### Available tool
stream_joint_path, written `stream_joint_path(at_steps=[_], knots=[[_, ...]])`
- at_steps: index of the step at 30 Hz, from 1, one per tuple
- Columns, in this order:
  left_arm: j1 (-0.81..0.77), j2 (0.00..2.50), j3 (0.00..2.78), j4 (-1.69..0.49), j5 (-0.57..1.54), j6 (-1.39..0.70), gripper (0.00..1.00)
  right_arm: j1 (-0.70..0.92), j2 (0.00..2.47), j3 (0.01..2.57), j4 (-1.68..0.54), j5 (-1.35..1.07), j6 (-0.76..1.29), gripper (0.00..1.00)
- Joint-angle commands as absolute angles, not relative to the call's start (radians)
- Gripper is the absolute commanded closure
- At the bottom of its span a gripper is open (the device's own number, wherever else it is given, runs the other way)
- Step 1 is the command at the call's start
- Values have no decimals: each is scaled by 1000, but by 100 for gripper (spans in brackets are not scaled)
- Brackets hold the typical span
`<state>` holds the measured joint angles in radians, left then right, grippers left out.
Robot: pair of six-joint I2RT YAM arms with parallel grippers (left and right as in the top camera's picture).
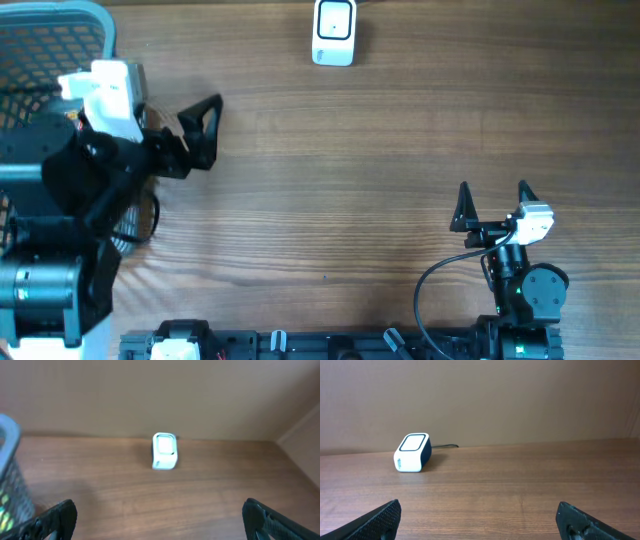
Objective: Scan the item barcode
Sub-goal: 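Reach the left gripper into the basket and grasp the green-lidded jar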
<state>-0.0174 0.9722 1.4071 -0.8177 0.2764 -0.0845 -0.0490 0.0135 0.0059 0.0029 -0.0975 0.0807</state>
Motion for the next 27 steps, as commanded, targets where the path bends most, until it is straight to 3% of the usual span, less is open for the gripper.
stream_joint_path(at_steps=[1, 4, 12, 16, 21, 27], knots=[[32, 1001, 1521, -915, 43, -137, 0, -43, 7, 5, 6, -113, 71, 0], [137, 1054, 1632, -1032, -168, -268, 0, -43, 7, 5, 6, -113, 70, 0], [509, 1225, 1648, -1169, -169, -591, 0, -43, 7, 5, 6, -113, 71, 0], [621, 1364, 1648, -1196, -171, -670, 0, -43, 7, 5, 6, -113, 71, 0], [691, 1550, 1605, -1241, -186, -723, 0, -43, 7, 5, 6, -113, 70, 0], [723, 1633, 1439, -1098, -184, -726, 0, -43, 7, 5, 6, -113, 70, 0]])
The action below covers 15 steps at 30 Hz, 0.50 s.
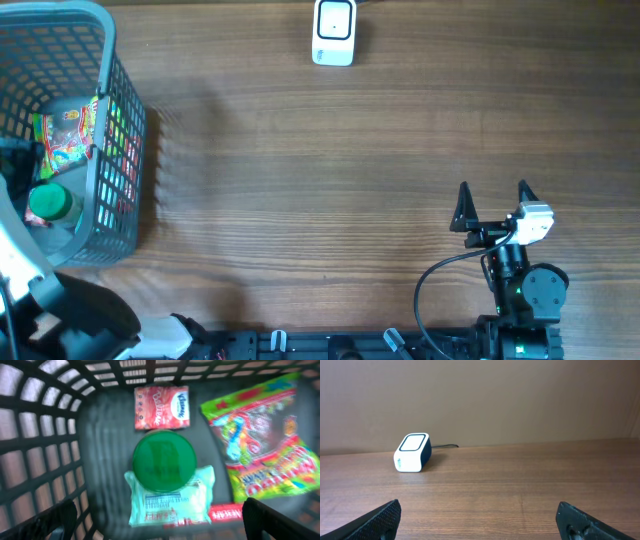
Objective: Scan the item barcode
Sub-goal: 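Reach the left gripper into the basket and grasp the green-lidded jar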
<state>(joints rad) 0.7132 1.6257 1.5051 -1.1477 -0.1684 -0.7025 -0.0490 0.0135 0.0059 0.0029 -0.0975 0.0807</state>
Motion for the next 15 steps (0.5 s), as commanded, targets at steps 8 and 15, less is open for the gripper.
stream_joint_path(at_steps=[8, 15], knots=[[725, 1633, 1293, -933, -185, -726, 0, -43, 7, 5, 6, -113, 70, 0], [727, 1641, 1207, -778, -185, -726, 0, -43, 7, 5, 6, -113, 70, 0]])
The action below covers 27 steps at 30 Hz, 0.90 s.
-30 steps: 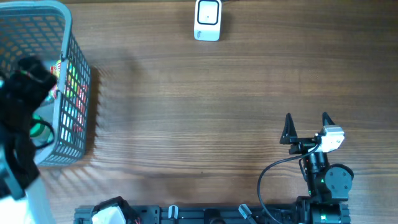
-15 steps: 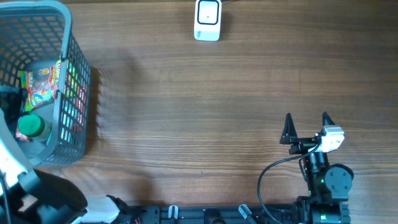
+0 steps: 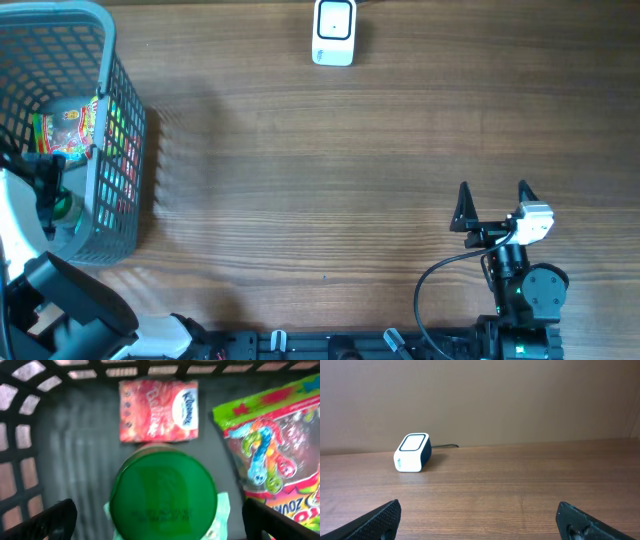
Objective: Scan the item barcode
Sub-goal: 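Reach the left gripper into the basket and grasp the green-lidded jar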
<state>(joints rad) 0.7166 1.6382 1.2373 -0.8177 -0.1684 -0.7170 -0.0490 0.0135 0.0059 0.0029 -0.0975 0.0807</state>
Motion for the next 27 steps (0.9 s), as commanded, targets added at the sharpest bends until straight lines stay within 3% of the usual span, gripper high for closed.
stream_joint_path(at_steps=[1, 11, 12, 16, 19, 22, 27], knots=[[727, 1652, 1206, -769, -184, -727, 0, -43, 7, 5, 6, -113, 70, 0], [727, 1805, 1206, -729, -184, -727, 0, -43, 7, 5, 6, -113, 71, 1], [727, 1809, 1206, -728, -184, -727, 2, -43, 7, 5, 6, -113, 71, 0], [727, 1810, 1206, -748, -181, -726, 32, -43, 7, 5, 6, -113, 70, 0], [727, 1795, 1207, -756, -181, -727, 44, -43, 7, 5, 6, -113, 70, 0], [727, 1739, 1255, -805, -180, -727, 50, -43, 7, 5, 6, -113, 70, 0], [727, 1586, 1407, -921, -163, -727, 49, -43, 7, 5, 6, -113, 70, 0]])
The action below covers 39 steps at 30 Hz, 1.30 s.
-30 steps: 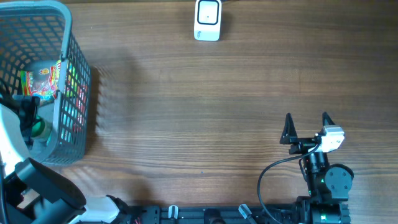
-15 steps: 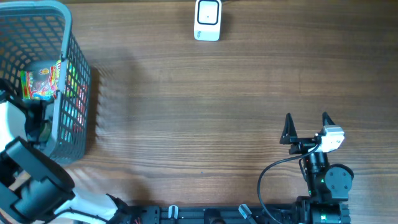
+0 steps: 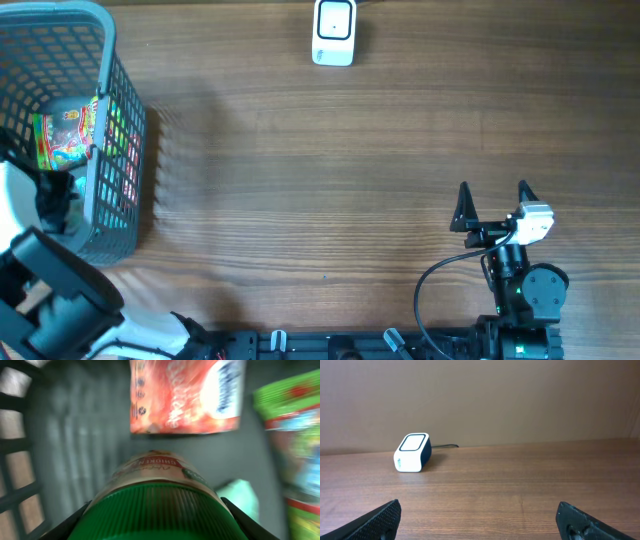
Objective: Scan the item barcode
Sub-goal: 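Reach the left gripper into the basket and grasp the green-lidded jar, then carry the jar past the scanner and set it on the table center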
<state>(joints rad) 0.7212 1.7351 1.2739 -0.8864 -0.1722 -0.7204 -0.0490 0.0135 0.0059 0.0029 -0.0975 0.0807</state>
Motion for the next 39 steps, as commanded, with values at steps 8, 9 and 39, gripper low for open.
stream_joint_path(at_steps=[8, 9, 39], knots=[[651, 1260, 1512, -915, 102, -750, 48, -43, 7, 5, 6, -113, 71, 0], [608, 1225, 1512, -894, 137, -750, 48, -43, 7, 5, 6, -113, 71, 0], [-654, 2073, 1506, -789, -84, -1212, 35, -43, 7, 5, 6, -113, 71, 0]])
